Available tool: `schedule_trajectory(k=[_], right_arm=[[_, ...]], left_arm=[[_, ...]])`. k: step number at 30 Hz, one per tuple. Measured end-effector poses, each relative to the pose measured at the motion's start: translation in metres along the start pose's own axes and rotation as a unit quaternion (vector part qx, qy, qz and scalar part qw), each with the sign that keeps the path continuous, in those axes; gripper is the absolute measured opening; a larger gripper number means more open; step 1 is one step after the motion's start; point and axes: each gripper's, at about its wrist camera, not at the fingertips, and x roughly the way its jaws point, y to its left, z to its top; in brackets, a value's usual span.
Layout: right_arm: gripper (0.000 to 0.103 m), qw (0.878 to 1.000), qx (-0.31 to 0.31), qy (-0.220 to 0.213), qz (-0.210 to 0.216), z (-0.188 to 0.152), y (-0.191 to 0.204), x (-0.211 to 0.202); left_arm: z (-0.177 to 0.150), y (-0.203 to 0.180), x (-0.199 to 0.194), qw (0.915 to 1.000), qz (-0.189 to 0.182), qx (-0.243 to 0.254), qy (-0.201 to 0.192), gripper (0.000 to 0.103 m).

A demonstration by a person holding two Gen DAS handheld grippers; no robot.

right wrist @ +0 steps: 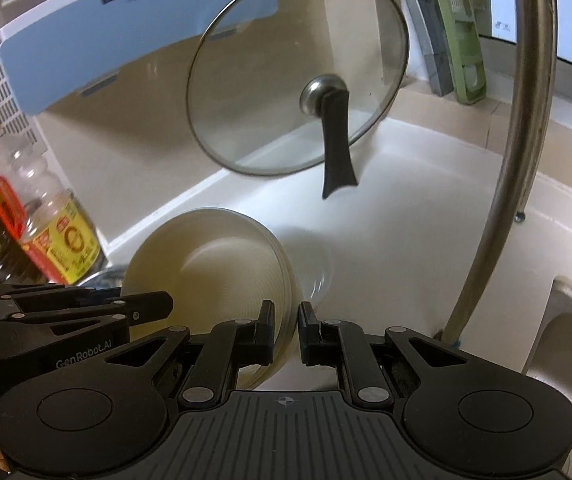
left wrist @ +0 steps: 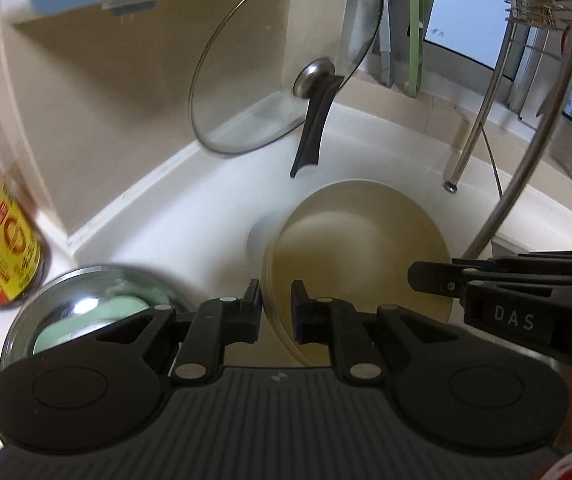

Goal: Organize plates and bowls
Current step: 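Lift the cream bowls with the right tool and carry them over the white bowl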

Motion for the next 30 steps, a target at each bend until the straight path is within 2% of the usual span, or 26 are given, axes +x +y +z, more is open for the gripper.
schedule_trajectory(k=[12,30], right_arm=[[0.012,1.000,0.010,0.020,-0.008,0.042,-0.015,0.031],[0.012,0.995,0.048,0.082,-0.002,0.048,-0.034,0.069]], left_arm=[[0.040,0.005,0.038,0.9999,-0.004,0.006,0.009,0.013],[0.044,0.013,0.070,0.9984,-0.013,0.004,0.054,0.013]])
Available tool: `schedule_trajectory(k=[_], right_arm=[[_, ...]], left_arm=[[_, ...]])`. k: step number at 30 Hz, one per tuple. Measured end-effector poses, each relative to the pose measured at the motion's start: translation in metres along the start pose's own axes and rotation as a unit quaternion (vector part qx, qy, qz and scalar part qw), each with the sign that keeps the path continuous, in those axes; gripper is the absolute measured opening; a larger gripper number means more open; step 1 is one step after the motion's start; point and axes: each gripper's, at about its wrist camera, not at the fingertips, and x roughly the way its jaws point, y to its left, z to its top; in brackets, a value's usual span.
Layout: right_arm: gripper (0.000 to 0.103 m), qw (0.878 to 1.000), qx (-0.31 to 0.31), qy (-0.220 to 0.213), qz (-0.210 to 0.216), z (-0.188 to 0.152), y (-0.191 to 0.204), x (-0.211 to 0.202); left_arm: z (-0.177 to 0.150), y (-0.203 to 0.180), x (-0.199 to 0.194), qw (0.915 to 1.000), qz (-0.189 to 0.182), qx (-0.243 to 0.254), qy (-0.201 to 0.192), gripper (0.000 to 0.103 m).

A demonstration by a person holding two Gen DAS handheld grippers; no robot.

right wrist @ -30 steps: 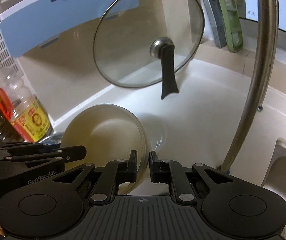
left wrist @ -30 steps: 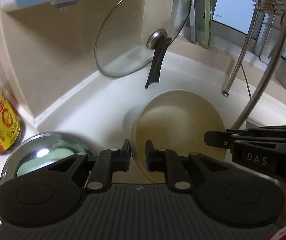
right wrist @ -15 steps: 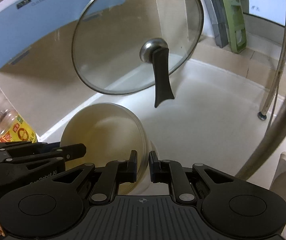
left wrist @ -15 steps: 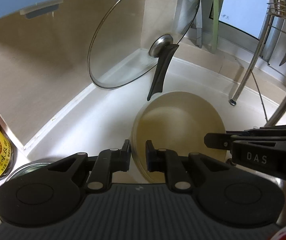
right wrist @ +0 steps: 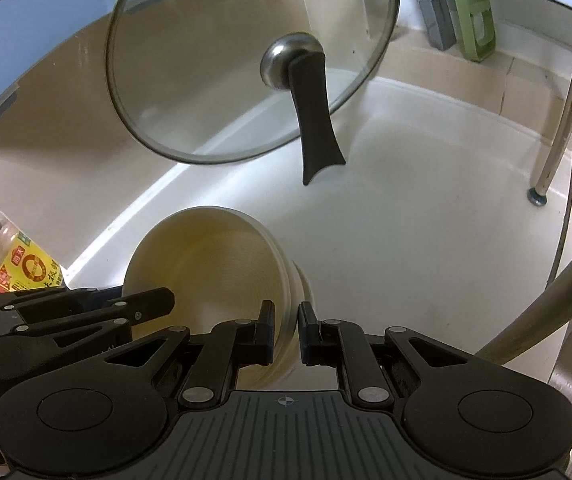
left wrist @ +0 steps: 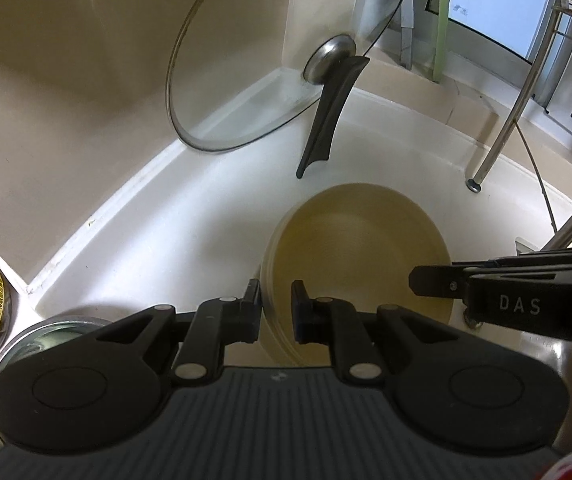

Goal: Organize plates and bowls
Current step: 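Lift the cream bowls with the right tool and carry them over the white bowl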

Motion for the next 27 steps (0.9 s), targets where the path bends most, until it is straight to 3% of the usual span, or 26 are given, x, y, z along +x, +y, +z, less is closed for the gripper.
schedule_trajectory(k=[18,27], right_arm=[[0.012,0.999,0.022,0.030,-0.009,0.000,-0.001,0.014],[0.013,0.999,0.012,0.020,-0.026,0.000,0.003,0.015]], left_arm=[[-0.001,0.006,0.012,0.9997,-0.012,-0.004,0.023,0.013],[-0.002,0.005,0.009,0.9997,-0.014,-0.002,0.020,0.017]])
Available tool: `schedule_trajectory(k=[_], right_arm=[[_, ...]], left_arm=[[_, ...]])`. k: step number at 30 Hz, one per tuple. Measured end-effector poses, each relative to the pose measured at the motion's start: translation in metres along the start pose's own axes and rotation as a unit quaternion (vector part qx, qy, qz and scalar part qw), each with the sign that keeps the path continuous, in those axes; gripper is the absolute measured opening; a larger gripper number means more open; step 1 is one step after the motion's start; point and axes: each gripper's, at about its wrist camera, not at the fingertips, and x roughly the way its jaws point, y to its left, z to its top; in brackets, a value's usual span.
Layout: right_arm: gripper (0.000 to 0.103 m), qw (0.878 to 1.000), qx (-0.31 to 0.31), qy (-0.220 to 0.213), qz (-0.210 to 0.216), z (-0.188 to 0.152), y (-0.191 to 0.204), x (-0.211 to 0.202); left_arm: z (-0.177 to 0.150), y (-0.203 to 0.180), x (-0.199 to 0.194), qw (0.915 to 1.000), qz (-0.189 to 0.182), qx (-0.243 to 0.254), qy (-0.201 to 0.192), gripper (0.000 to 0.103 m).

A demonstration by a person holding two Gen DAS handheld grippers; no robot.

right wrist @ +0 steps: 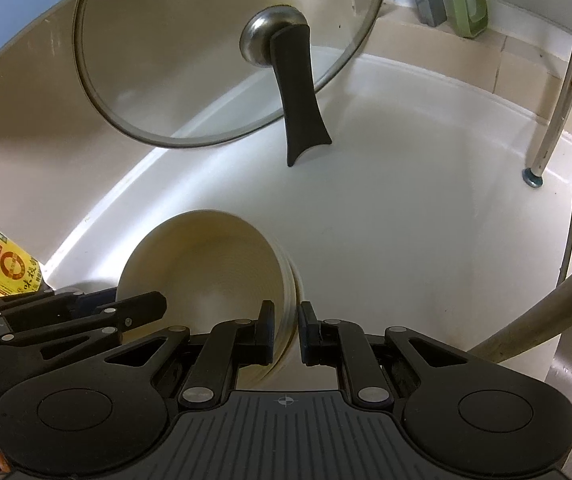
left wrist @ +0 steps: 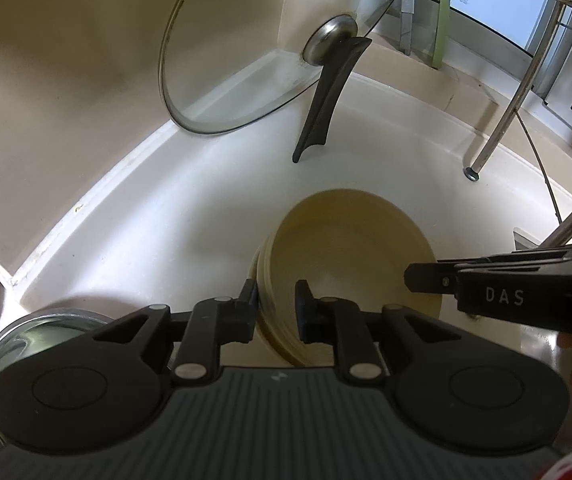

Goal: Organize plates and bowls
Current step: 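Lift the cream bowls with the right tool and carry them over the white bowl, then lower the cream bowls onto the white bowl and open the right tool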

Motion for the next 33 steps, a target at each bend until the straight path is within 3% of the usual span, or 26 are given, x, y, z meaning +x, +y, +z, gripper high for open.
schedule_trajectory(k=[9,13,16,33], right_arm=[[0.017,0.999,-0.012,-0.029,0.007,-0.007,-0.001,-0.013],[0.041,0.999,-0.015,-0.044,0.020,-0.013,0.000,-0.022],[0.047,0.998,-0.016,-0.055,0.028,-0.019,0.000,-0.029],[0.055,0.993,0.004,-0.111,0.050,-0.076,-0.016,-0.088]], left_arm=[[-0.002,-0.003,-0.014,0.9997,0.009,0.006,-0.022,0.020],[-0.004,-0.004,-0.022,0.9994,0.010,0.008,-0.032,0.020],[-0.006,-0.005,-0.030,0.9991,0.013,0.008,-0.040,0.020],[-0.049,-0.026,-0.091,0.9962,0.023,0.028,-0.079,0.020]])
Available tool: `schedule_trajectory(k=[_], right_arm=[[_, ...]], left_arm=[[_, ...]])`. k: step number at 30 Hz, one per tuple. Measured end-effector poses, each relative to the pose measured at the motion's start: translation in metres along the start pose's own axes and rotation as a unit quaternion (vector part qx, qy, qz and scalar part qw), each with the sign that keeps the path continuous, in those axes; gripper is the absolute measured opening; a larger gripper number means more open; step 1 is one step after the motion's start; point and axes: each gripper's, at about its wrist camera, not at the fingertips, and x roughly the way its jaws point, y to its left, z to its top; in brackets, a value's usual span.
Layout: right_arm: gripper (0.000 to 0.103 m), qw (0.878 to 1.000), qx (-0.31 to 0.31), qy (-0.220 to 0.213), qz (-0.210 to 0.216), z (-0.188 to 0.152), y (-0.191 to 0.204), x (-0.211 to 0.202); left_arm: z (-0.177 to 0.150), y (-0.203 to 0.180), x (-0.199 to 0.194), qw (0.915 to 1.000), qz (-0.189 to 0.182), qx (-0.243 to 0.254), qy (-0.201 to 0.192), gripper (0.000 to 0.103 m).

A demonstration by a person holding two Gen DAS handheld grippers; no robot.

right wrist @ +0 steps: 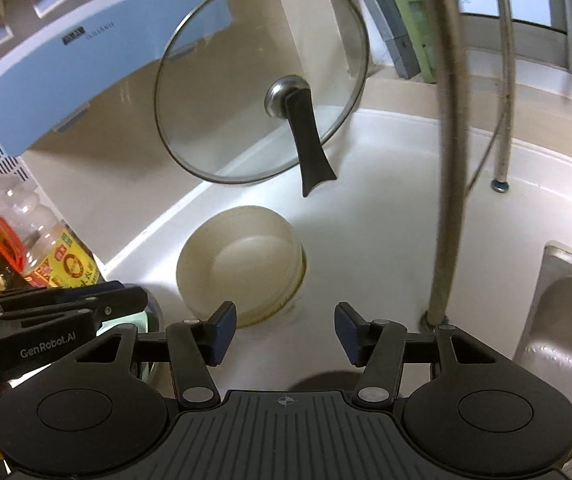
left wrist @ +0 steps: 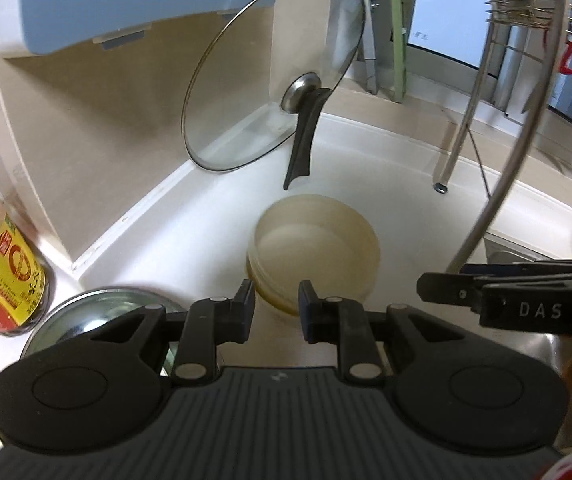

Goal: Organize plates and bowls
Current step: 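Lower the cream bowls onto the white bowl and open the right tool, then move the right tool to the steel pot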

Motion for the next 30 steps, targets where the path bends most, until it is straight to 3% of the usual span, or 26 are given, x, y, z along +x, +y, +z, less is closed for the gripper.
schedule_trajectory(k=[6,30], right_arm=[[0.057,1.000,-0.005,-0.010,-0.002,-0.016,0.000,-0.021],[0.059,0.999,-0.031,0.027,0.009,-0.074,-0.004,-0.055]], left_arm=[[-0.017,-0.007,-0.019,1.0000,0.002,-0.004,0.003,0.020],[-0.080,-0.033,-0.050,0.9981,0.016,-0.023,0.055,0.020]])
